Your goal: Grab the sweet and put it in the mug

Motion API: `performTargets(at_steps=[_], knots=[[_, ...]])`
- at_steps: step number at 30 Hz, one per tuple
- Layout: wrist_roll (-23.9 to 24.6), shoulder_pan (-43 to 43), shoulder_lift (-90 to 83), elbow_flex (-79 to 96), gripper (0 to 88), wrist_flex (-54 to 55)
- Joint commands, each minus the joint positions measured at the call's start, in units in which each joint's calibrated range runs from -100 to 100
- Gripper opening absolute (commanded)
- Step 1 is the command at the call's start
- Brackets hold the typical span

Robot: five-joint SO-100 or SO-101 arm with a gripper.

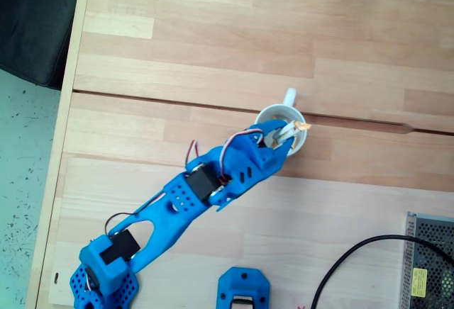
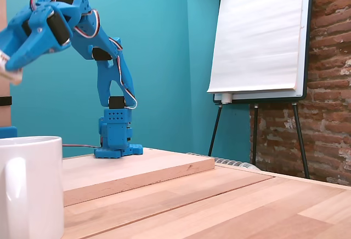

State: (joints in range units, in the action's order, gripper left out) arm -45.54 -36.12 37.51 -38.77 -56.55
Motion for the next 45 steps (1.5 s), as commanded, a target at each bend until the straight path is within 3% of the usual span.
performTargets(at_steps=[1, 18, 28, 31, 35, 41, 45], knots=[[0.00, -0.78, 0.01, -0.39, 3.8, 1.15], [0.05, -0.34, 3.80, 0.59, 4.4, 1.95], [0.10, -0.34, 3.54, 0.59, 22.4, 1.71], [0.10, -0.34, 3.19, 0.68, 24.2, 1.71], [0.44, -0.05, 0.35, 1.57, 19.4, 1.15], [0.59, 3.00, -13.59, 16.83, 3.5, 1.15], [0.63, 7.94, -22.97, 29.76, 3.4, 1.87]])
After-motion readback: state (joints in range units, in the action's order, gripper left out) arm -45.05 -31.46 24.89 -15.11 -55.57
